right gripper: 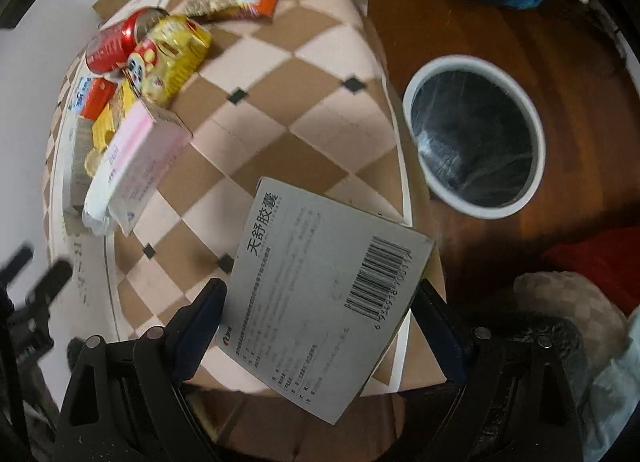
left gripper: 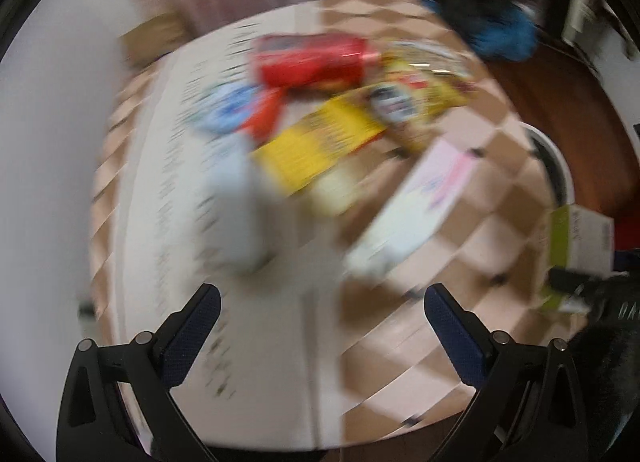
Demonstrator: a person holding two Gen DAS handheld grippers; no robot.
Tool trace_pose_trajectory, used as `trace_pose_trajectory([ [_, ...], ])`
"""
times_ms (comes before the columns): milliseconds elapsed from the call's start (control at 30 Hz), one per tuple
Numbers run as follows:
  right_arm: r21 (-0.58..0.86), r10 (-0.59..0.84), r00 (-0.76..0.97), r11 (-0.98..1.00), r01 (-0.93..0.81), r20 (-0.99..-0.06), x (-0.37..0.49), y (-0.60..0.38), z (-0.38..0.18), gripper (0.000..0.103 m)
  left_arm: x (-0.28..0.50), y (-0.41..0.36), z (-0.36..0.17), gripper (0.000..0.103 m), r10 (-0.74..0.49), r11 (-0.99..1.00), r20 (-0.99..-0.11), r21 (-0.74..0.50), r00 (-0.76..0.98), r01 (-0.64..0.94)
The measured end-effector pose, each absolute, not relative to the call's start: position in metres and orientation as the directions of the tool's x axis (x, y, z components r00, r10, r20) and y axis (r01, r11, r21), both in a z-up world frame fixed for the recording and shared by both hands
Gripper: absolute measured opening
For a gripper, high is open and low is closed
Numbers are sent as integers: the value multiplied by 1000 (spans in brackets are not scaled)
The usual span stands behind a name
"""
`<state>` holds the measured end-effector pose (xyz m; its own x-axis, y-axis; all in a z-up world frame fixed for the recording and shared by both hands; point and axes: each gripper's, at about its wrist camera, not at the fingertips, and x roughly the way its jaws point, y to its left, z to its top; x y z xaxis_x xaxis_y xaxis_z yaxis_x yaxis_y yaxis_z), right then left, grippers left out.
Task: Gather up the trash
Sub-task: 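Grasp the green-white medicine box with the right tool while the left tool grasps the pink-white box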
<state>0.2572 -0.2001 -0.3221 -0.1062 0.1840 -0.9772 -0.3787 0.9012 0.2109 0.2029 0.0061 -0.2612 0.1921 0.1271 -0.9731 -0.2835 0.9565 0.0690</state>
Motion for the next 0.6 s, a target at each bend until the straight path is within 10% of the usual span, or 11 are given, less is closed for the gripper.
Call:
trace_pose_trajectory([
  [233,302,289,-88,927,-224,-953,261,-244,-314,95,274,-28,-288,92,54,994,-991,42,125,-99],
  [333,335,325,-86,928,-166,-942,261,-254,-314,95,285,-36,-301,40,68,996,-995,63,75,-69],
  [600,310,305,-60,941,-136,-951,272,-242,-314,95,234,-31,-286,39,54,966,-995,31,84,-258],
])
